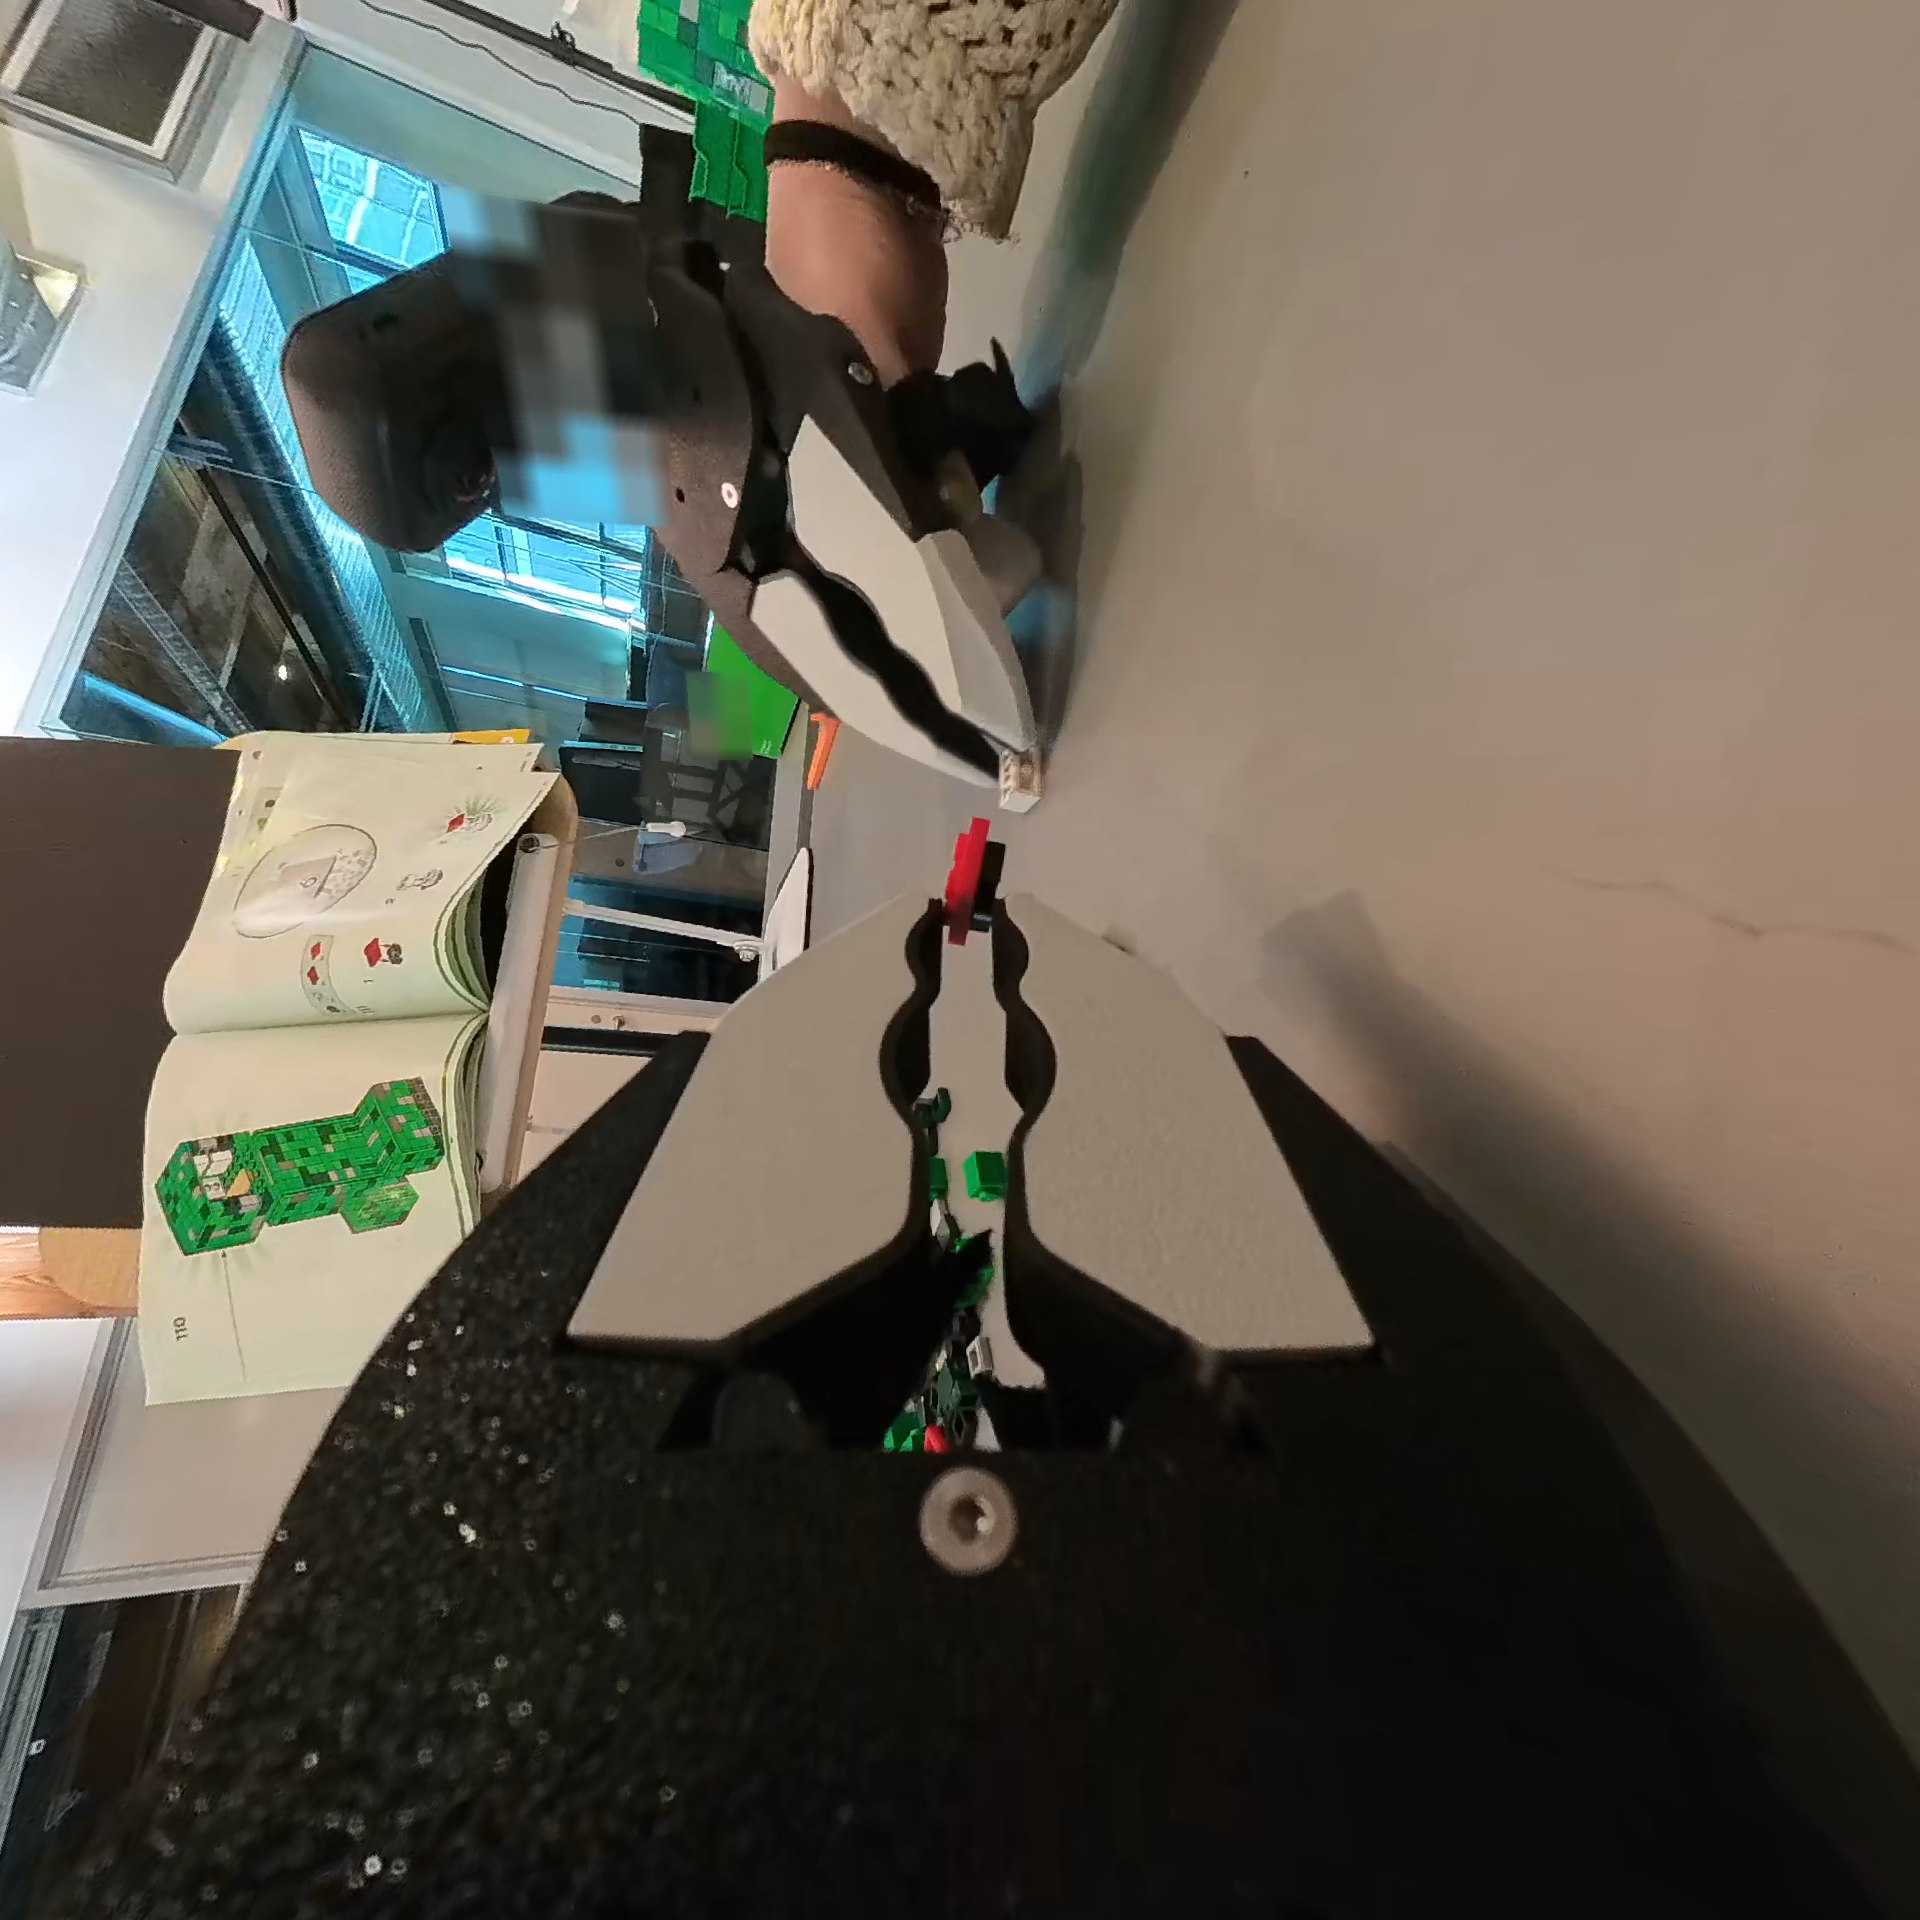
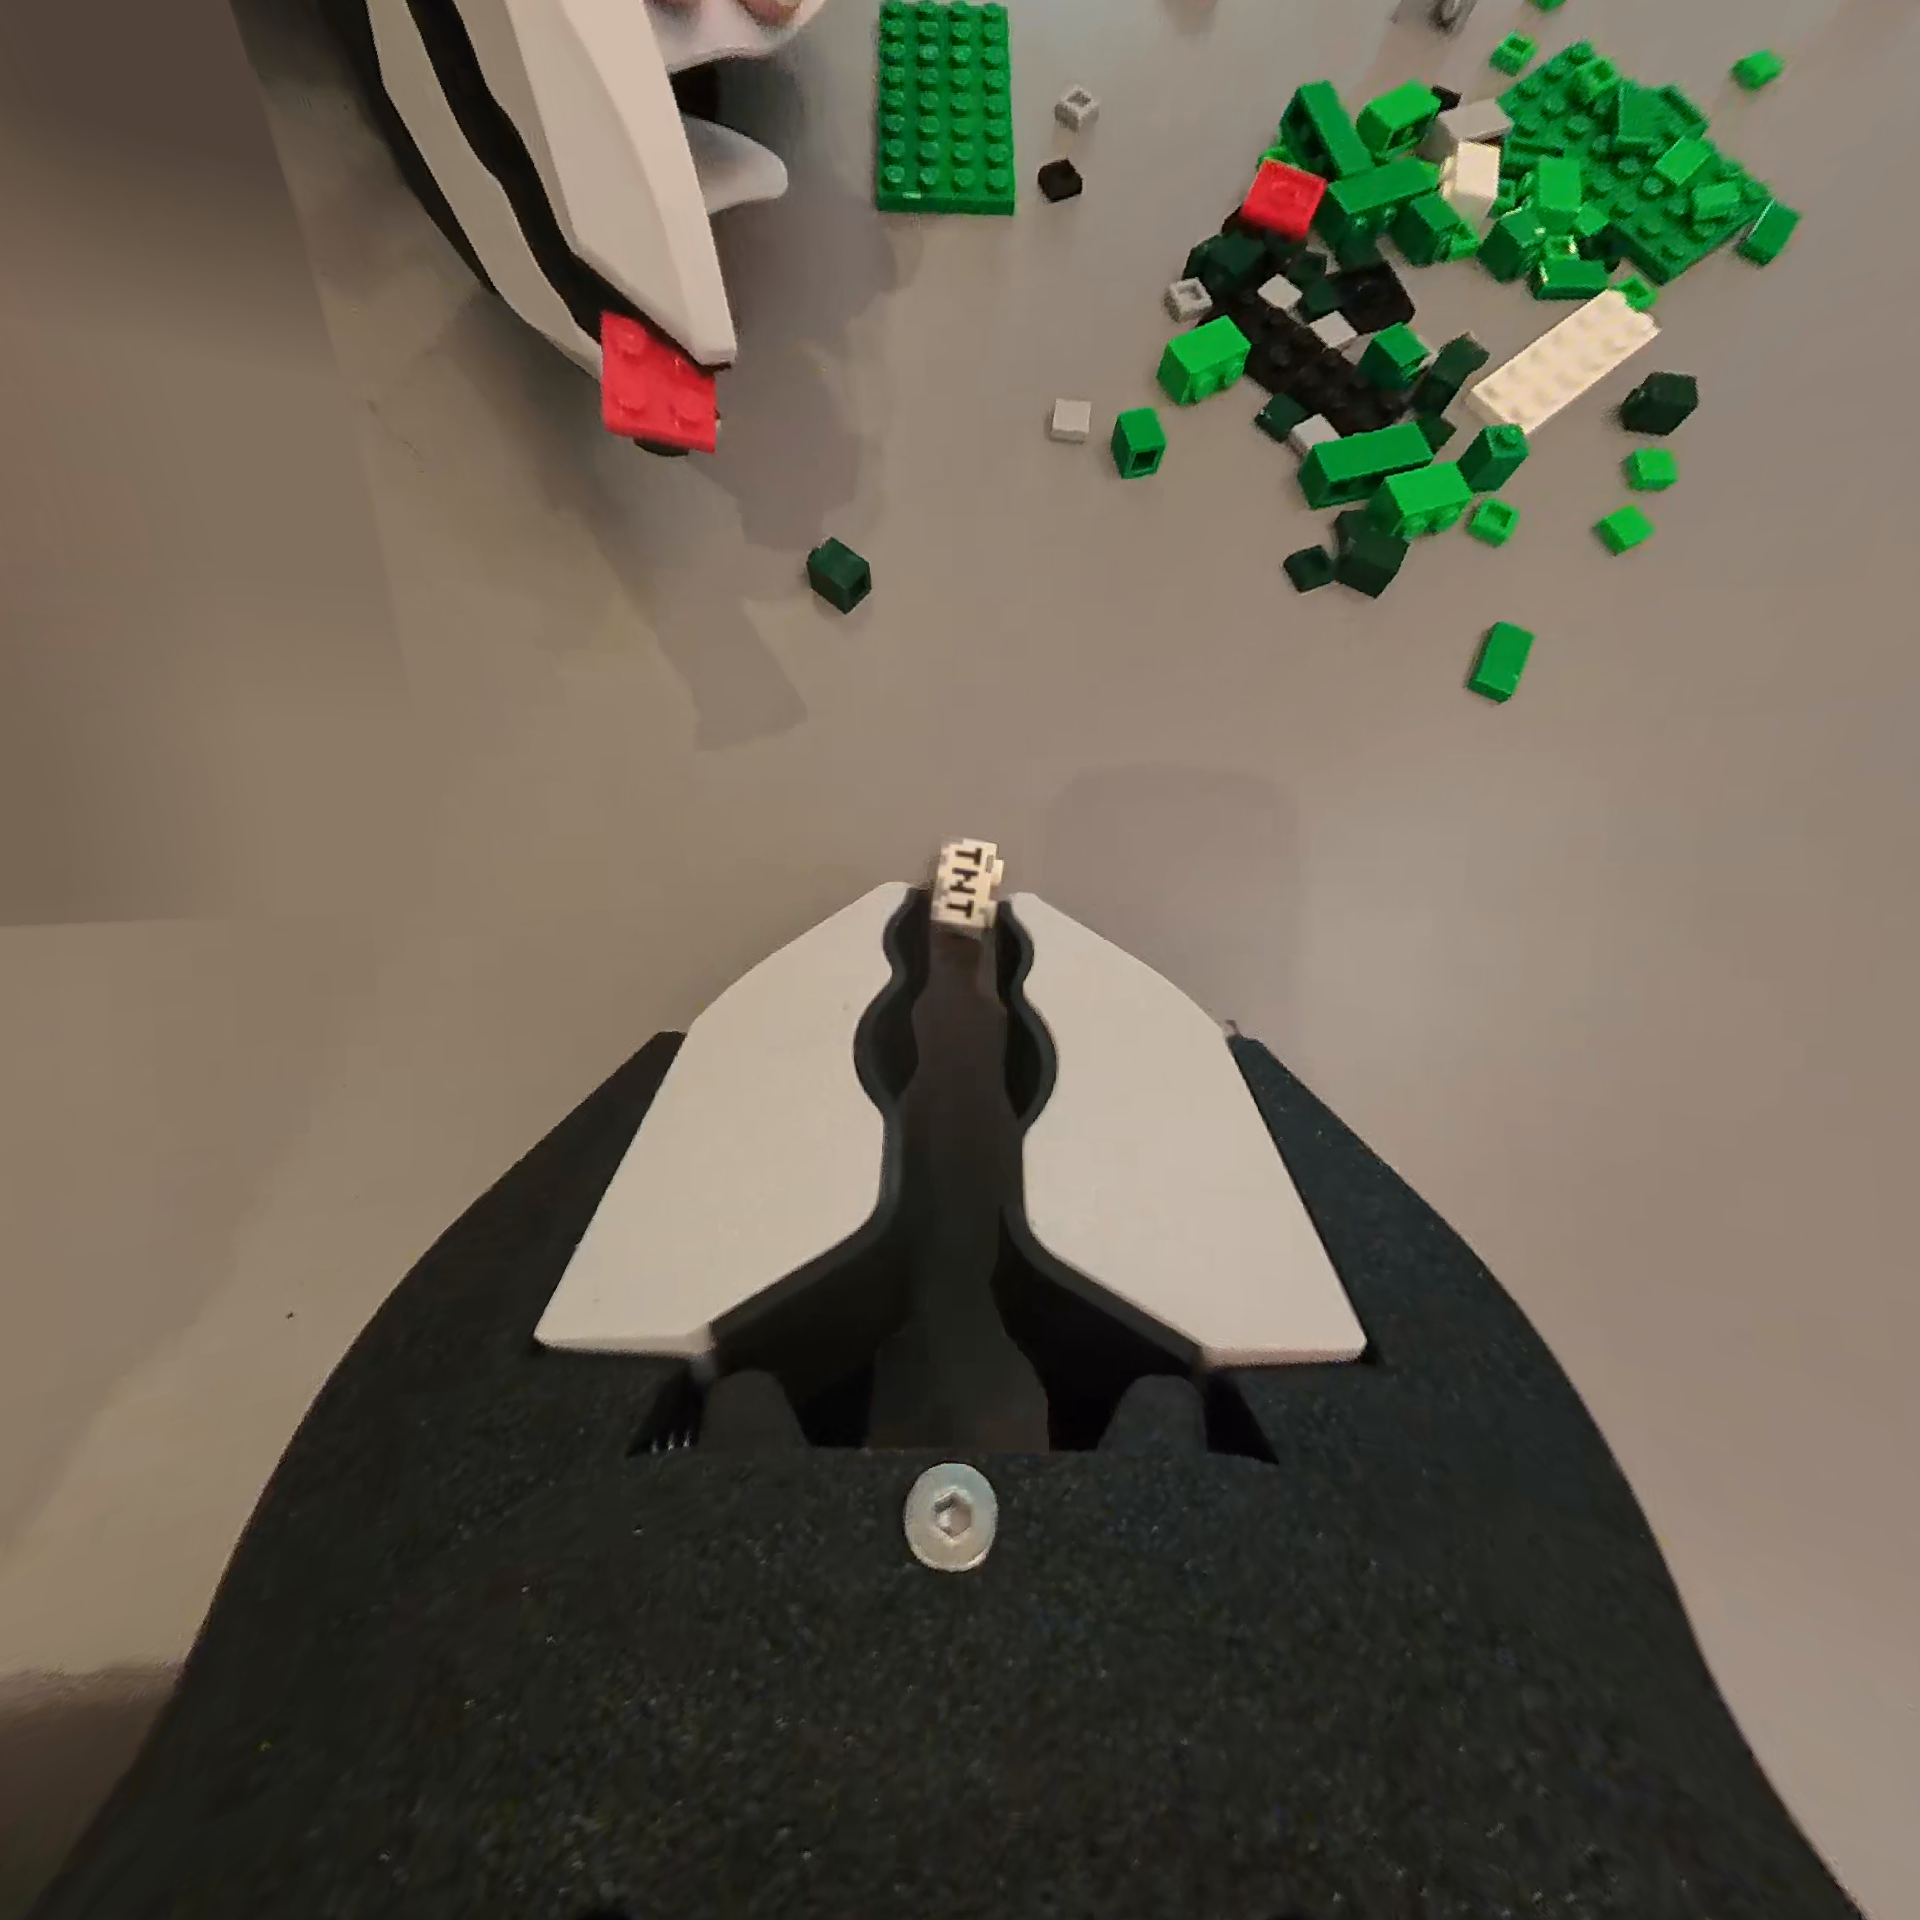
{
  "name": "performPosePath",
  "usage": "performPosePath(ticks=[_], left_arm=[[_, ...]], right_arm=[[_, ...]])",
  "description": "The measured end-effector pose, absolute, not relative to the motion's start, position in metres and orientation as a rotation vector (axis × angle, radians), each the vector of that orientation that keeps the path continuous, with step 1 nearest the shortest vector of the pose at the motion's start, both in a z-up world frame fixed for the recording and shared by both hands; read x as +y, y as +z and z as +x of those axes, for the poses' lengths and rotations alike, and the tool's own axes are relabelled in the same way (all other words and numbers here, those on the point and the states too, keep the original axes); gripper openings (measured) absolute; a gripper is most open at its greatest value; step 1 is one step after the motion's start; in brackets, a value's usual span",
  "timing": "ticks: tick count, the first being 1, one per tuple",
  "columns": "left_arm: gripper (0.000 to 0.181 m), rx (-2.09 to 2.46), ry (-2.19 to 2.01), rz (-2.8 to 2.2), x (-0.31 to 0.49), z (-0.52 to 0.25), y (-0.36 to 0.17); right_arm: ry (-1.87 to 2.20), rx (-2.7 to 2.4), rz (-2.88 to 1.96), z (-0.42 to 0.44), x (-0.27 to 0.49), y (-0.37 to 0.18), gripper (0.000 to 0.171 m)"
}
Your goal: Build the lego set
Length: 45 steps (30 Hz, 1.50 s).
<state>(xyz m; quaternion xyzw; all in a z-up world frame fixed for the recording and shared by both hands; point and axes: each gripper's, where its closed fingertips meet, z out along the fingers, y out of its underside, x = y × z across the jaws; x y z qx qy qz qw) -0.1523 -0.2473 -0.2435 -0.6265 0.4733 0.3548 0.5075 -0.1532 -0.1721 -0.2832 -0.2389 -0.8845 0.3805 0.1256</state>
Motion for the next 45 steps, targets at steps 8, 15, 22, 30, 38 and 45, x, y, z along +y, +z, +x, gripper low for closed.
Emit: performPosePath(ticks=[8, 15, 22, 30, 38, 45], left_arm=[[0.008, 1.077, 0.791, -1.516, -0.249, -0.157, -0.236], [0.008, 0.824, 0.830, -1.445, -0.236, -0.174, -0.202], [0.008, 0.657, 0.653, -1.404, -0.202, -0.144, -0.183], [0.008, 0.679, 0.667, -1.463, -0.180, -0.143, -0.195], [0.008, 0.810, 0.711, -1.522, -0.175, -0.139, -0.215], [0.008, 0.835, 0.697, -1.541, -0.173, -0.137, -0.220]], right_arm=[[1.181, -2.416, -0.597, -0.160, -0.173, -0.269, 0.011], [1.233, -1.951, -0.383, -0.160, -0.163, -0.226, 0.011], [1.374, -1.697, -0.257, -0.146, -0.164, -0.196, 0.011], [1.052, -1.782, -0.035, -0.136, -0.158, -0.215, 0.011], [0.126, -1.800, 0.508, -0.144, -0.125, -0.258, 0.011], [-0.195, -1.885, 0.741, -0.136, -0.116, -0.271, 0.011]])
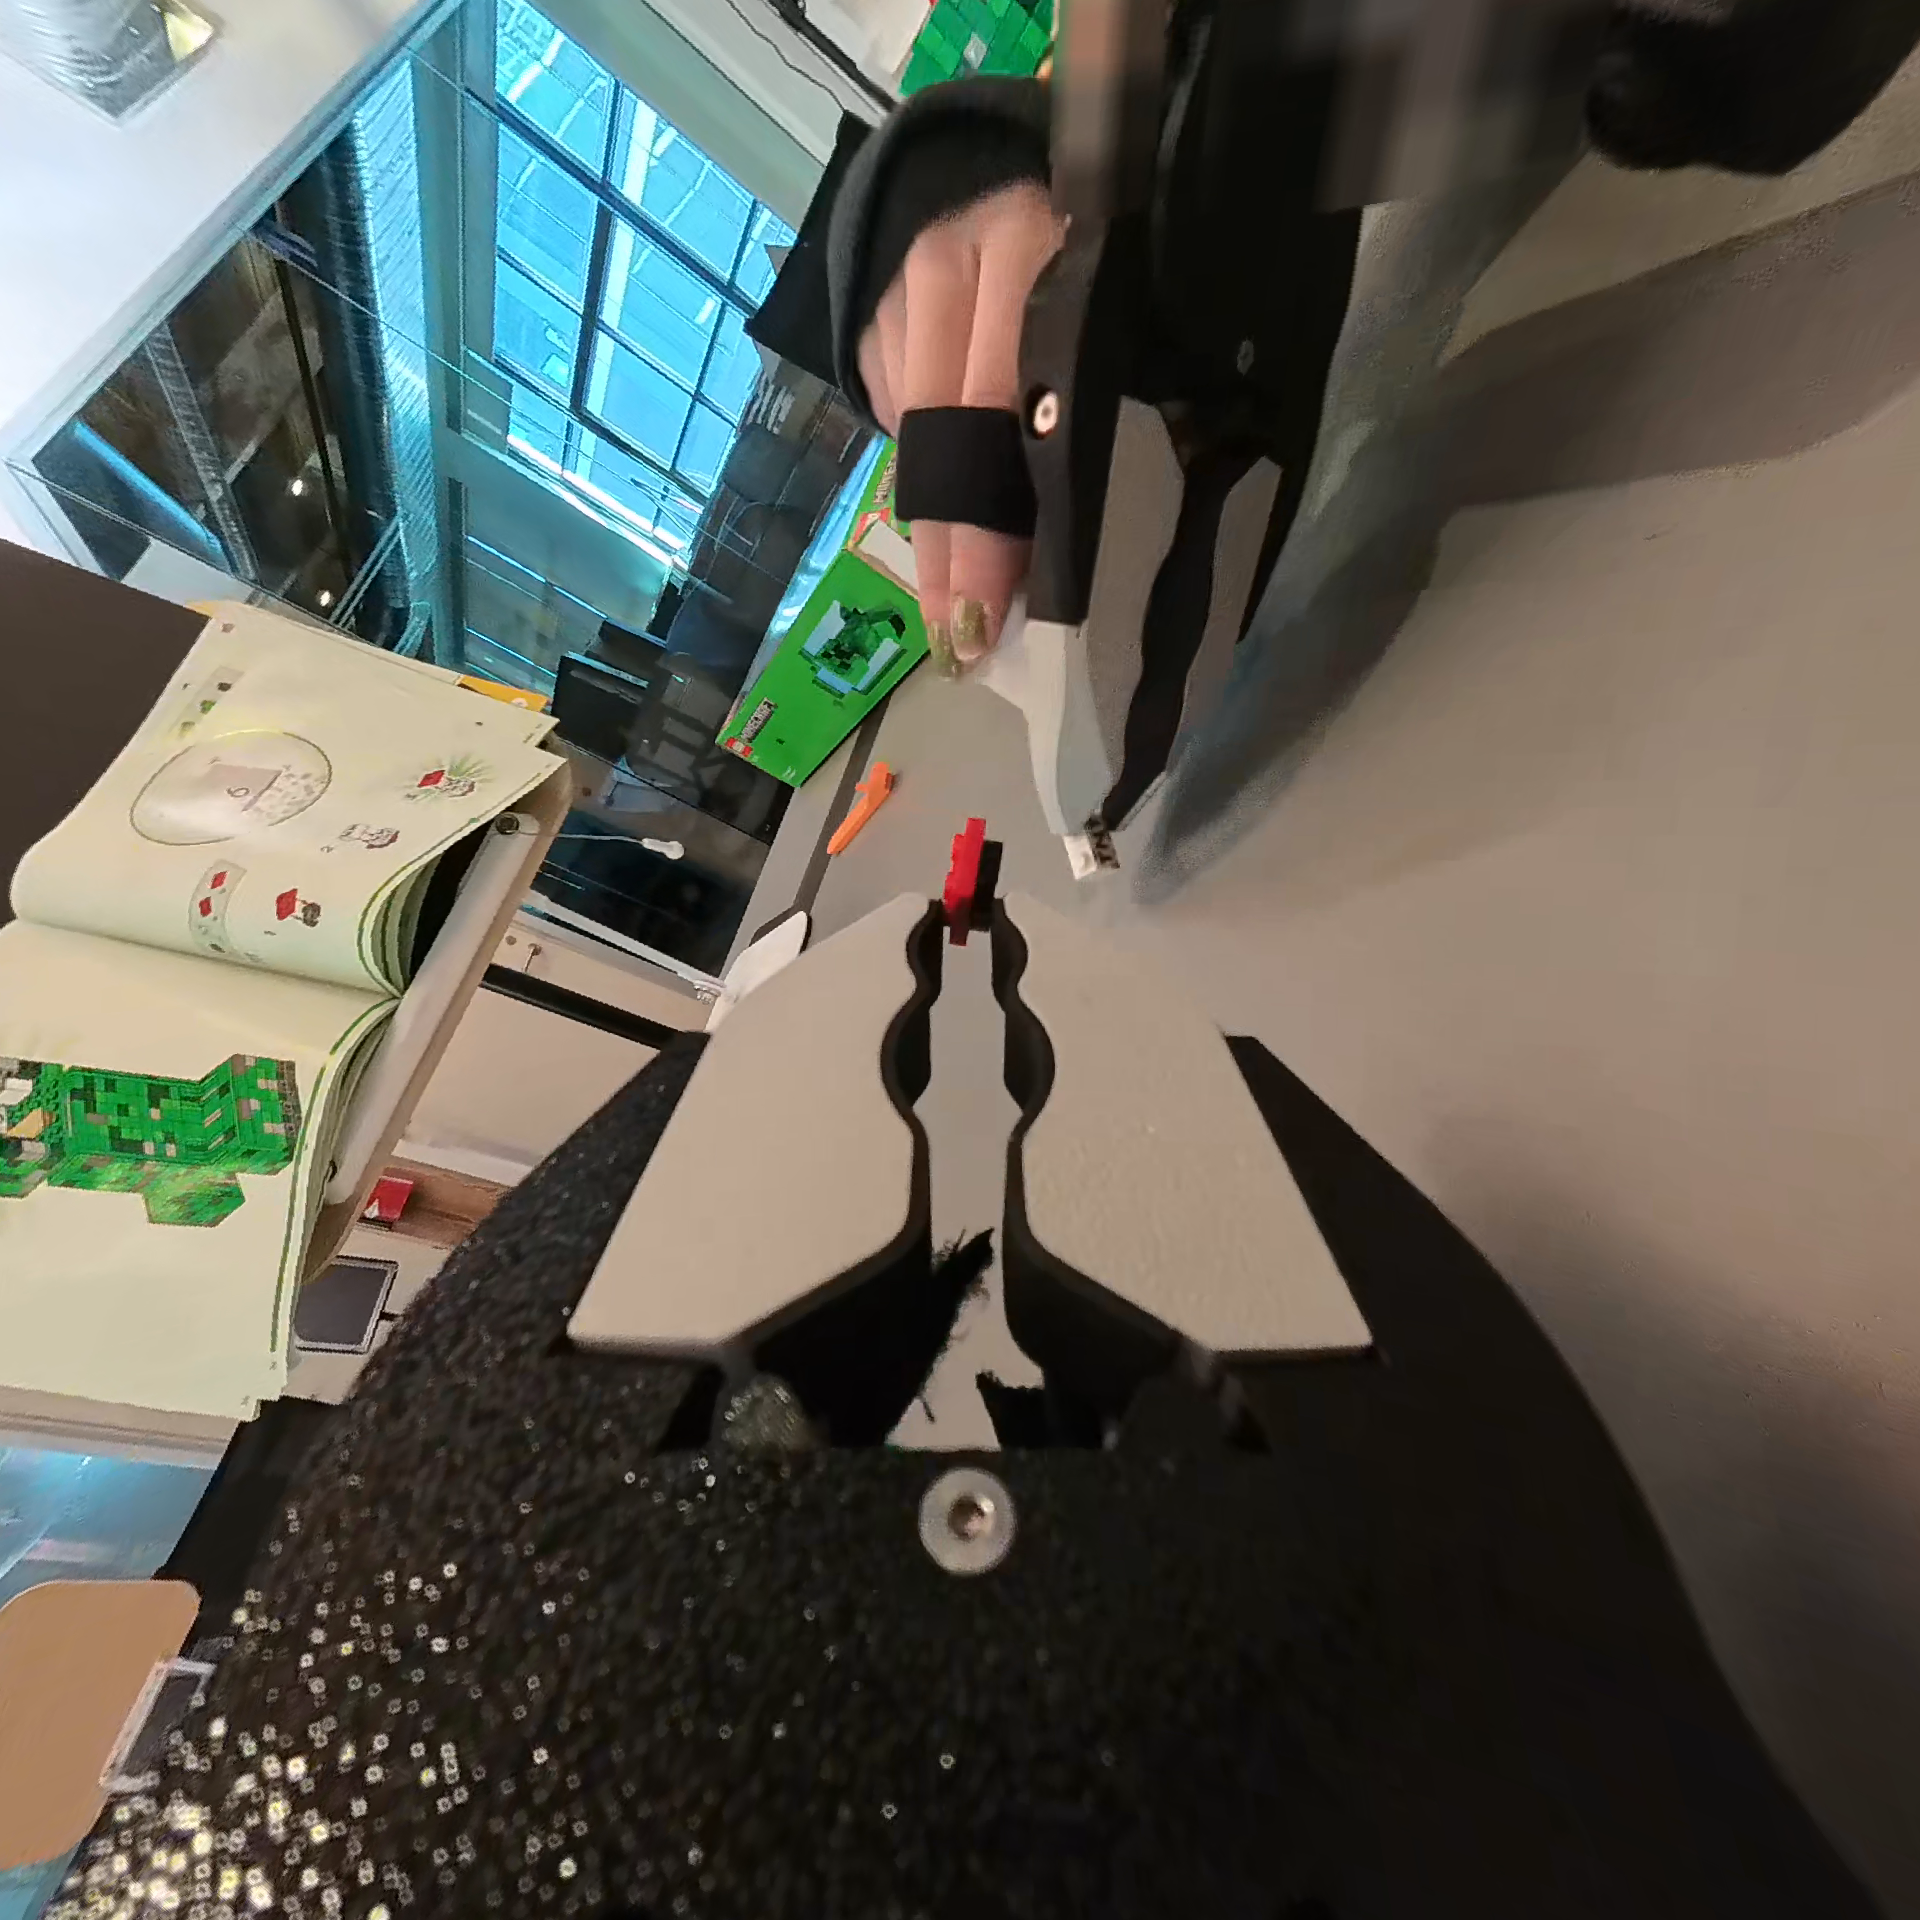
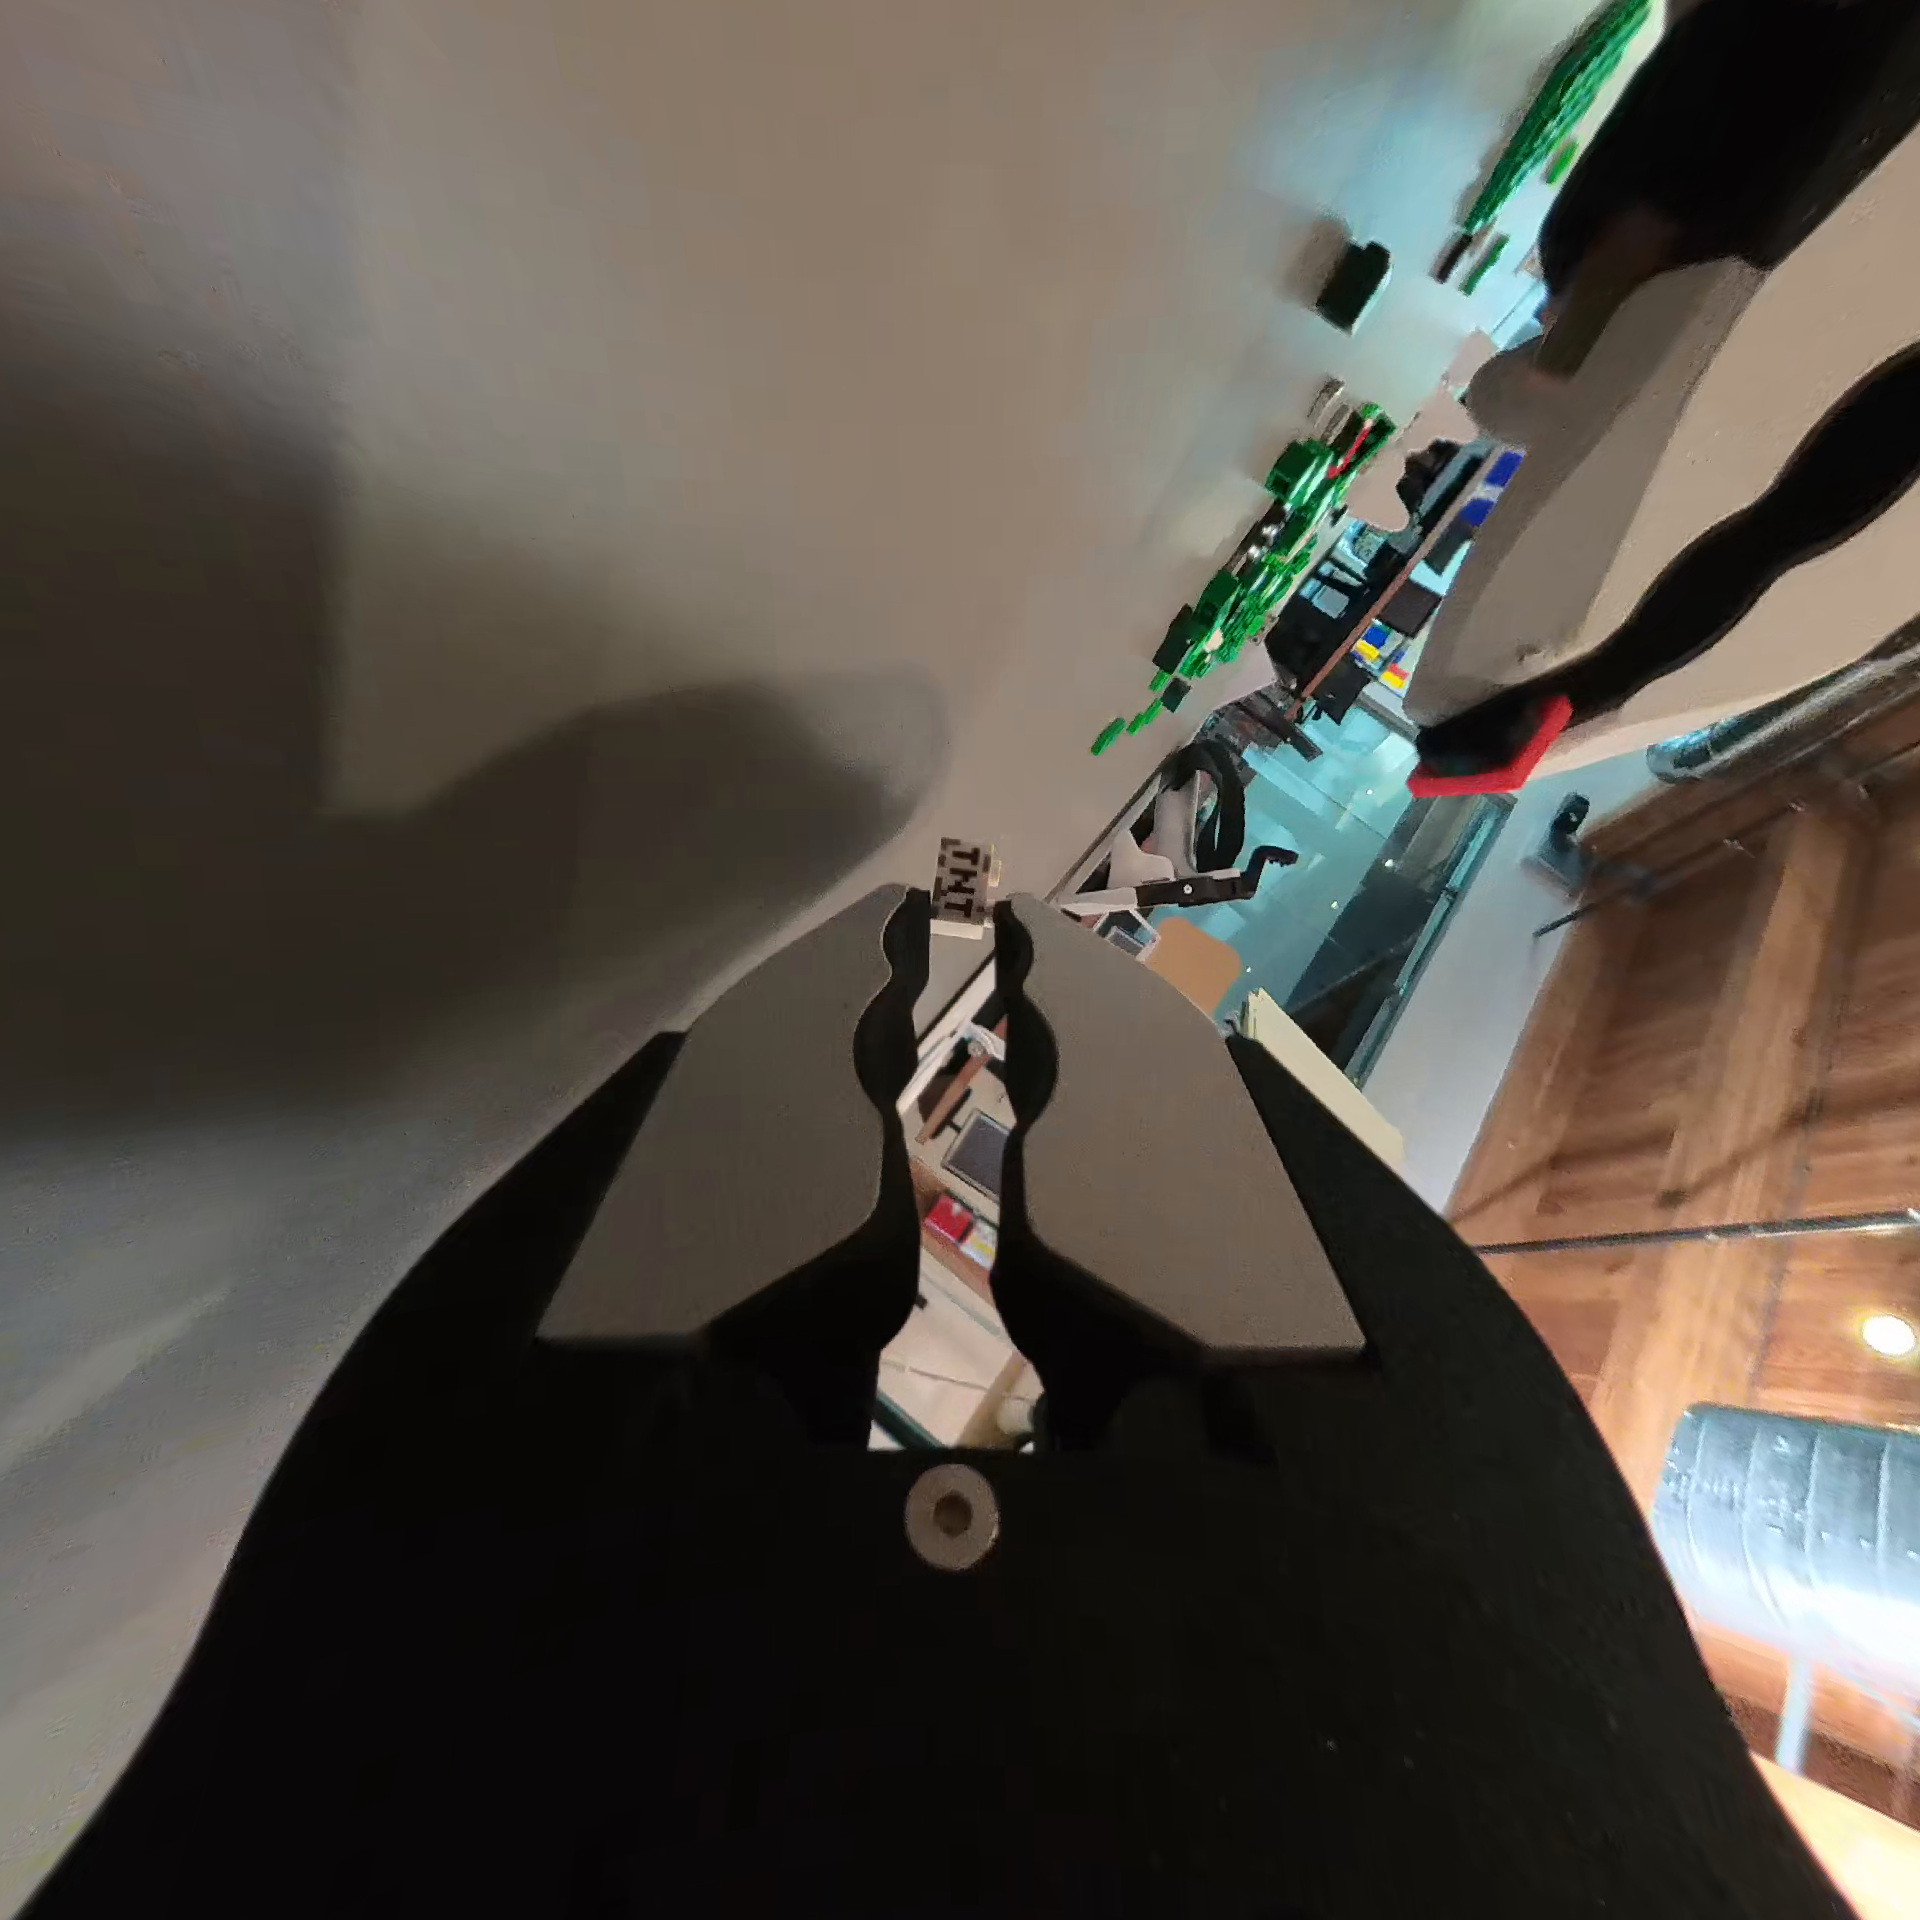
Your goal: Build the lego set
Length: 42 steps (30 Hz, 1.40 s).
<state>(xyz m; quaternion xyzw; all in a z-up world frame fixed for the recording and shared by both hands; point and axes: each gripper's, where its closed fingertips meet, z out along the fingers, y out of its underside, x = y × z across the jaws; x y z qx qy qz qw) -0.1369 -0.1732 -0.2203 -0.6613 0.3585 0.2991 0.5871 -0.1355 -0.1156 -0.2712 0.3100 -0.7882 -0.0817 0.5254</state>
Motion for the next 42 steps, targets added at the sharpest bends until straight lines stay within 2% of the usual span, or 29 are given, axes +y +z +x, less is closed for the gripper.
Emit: performPosePath(ticks=[14, 15, 17, 20, 23, 32, 38, 42], left_arm=[[0.008, 0.882, 0.668, -1.516, -0.174, -0.127, -0.222], [0.008, 0.884, 0.667, -1.511, -0.174, -0.126, -0.221], [0.008, 0.886, 0.670, -1.502, -0.174, -0.125, -0.220], [0.008, 0.896, 0.683, -1.483, -0.175, -0.123, -0.219], [0.008, 0.933, 0.735, -1.448, -0.177, -0.119, -0.218], [0.008, 1.021, 0.824, -1.387, -0.180, -0.110, -0.218], [0.008, 1.033, 0.830, -1.374, -0.181, -0.108, -0.218], [0.008, 1.034, 0.834, -1.372, -0.181, -0.108, -0.218]], right_arm=[[-0.180, -2.017, 0.723, -0.114, -0.097, -0.276, 0.018], [-0.146, -2.065, 0.644, -0.113, -0.093, -0.275, 0.016], [0.051, -2.169, 0.314, -0.114, -0.091, -0.268, 0.000], [0.498, -2.307, -0.384, -0.123, -0.100, -0.255, 0.002], [0.755, -2.432, -0.720, -0.122, -0.117, -0.251, 0.002], [0.569, -2.616, -0.793, -0.118, -0.120, -0.276, 0.022], [0.653, -2.614, -0.987, -0.121, -0.122, -0.272, 0.018], [0.526, -2.587, -1.010, -0.131, -0.111, -0.274, 0.012]])
